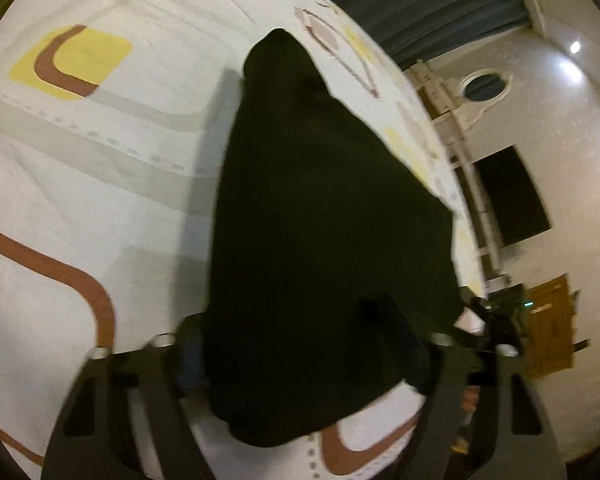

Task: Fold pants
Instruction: 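Fold the held pants over with both grippers and lay them down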

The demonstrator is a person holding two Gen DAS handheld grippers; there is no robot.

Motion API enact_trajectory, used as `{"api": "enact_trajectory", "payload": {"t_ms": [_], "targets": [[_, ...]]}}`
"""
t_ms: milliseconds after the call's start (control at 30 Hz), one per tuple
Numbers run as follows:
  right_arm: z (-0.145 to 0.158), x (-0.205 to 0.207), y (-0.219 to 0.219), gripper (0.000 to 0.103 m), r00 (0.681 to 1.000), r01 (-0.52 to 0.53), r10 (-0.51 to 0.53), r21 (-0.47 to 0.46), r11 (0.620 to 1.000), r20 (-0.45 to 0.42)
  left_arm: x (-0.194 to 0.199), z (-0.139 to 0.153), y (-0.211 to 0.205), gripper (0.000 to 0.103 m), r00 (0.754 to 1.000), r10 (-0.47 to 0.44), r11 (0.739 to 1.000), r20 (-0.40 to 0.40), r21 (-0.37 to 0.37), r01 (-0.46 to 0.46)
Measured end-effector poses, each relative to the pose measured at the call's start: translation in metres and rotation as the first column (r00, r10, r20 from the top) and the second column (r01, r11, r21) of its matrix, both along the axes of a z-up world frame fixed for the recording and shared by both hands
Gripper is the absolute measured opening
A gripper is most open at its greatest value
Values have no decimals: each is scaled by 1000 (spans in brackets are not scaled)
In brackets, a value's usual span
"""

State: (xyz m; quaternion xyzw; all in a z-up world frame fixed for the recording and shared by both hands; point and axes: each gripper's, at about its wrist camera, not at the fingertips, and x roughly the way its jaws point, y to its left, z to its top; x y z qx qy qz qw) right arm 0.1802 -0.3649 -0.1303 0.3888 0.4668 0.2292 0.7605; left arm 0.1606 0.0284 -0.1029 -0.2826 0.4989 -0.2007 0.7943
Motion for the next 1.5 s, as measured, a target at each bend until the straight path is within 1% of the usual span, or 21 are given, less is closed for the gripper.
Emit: {"api": "enact_trajectory", "payload": {"t_ms": [33,67,100,167,267,367,467,600,733,833,967,1200,1500], "targets": [[-1,0,3,53,1000,-14,14,-28,1000,-14,-1,0,0,59,1000,-8,1000,8,9,7],[-2,1,6,47,999,-25,24,-38,999,-23,-1,1,1,54,1000,-11,1000,10,9,11],[-2,1,7,45,999,-29,29,-42,999,-22,-1,1,0,51,1000,-11,1000,7,8,11],[-3,0,6,39,999,-29,29,-36,999,-20,-1,3,0,41,1000,-10,1000,8,5,10],[-2,-2,0,33,1000,-15,16,13,1000,-20,-4,12,-2,34,1000,-7,1000,22,29,6],[4,-5,-1,32,1000,-18,18,27,999,-2,-6,18,-5,32,1000,-2,999,22,53,1],[15,-9,-1,31,999,-28,28,37,999,17,-10,24,-2,31,1000,7,999,17,54,-8],[20,-21,-2,31,998,-55,54,34,998,19,-24,25,-2,31,1000,-15,998,7,56,14],[9,-41,-8,31,998,-61,62,66,996,0,-37,21,2,31,1000,-27,999,-3,35,27],[-2,-53,-11,31,998,-57,58,77,995,-11,-44,19,2,31,999,-38,998,14,48,37],[-14,-57,-12,31,999,-41,43,93,995,-21,-42,13,3,32,999,-39,998,28,46,38],[-16,-57,-13,32,999,-37,39,87,996,-19,-44,11,3,33,998,-43,998,52,46,41],[-13,-56,-11,32,999,-29,31,82,996,-23,-47,9,7,34,998,-40,999,52,25,38]]}}
